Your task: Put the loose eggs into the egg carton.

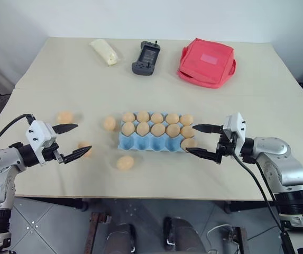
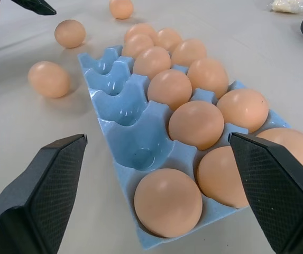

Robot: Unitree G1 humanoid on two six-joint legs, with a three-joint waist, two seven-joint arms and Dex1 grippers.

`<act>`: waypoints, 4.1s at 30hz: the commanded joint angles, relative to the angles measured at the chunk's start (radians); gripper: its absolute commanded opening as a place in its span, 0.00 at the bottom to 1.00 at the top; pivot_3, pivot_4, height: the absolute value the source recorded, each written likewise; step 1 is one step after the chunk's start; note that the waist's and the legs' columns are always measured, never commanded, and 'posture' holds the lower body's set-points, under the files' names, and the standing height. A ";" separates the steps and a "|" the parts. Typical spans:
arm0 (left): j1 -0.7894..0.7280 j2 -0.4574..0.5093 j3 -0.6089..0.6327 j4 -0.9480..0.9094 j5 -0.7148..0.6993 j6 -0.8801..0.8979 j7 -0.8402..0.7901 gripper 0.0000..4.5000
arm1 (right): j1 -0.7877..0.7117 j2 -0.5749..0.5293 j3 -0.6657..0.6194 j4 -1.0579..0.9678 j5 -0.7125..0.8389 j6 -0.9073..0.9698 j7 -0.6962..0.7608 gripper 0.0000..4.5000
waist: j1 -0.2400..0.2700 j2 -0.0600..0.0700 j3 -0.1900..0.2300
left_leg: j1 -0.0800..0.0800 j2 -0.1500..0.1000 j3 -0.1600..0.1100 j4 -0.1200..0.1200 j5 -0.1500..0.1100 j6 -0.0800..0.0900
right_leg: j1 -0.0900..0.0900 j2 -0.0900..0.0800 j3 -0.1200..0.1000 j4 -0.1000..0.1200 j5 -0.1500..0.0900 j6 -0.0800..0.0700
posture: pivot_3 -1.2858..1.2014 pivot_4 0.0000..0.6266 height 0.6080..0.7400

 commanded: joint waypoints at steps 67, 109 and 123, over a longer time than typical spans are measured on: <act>-0.203 -0.305 -0.421 -0.264 0.055 0.238 0.107 0.61 | 0.289 -0.092 -0.154 -0.250 0.074 -0.018 -0.019 1.00 | 0.047 0.001 0.000 | 0.003 -0.002 0.003 0.007 0.002 0.009 | 0.004 -0.002 0.000 0.003 0.006 -0.001 | 0.52 0.24 1.00; -0.095 -0.226 -0.382 -0.125 0.117 0.018 -0.036 1.00 | 0.325 -0.050 -0.137 -0.375 0.121 0.040 -0.108 1.00 | 0.027 0.001 0.000 | 0.000 -0.001 0.008 0.014 -0.001 0.017 | 0.003 -0.004 0.007 -0.002 0.014 0.005 | 0.52 0.24 1.00; -0.098 -0.273 -0.461 -0.026 0.197 -0.026 0.003 0.79 | 0.299 -0.057 -0.108 -0.419 0.131 0.061 -0.070 1.00 | 0.027 0.001 0.000 | 0.000 -0.001 0.009 0.012 -0.001 0.017 | 0.002 -0.004 0.006 -0.003 0.014 0.005 | 0.52 0.24 1.00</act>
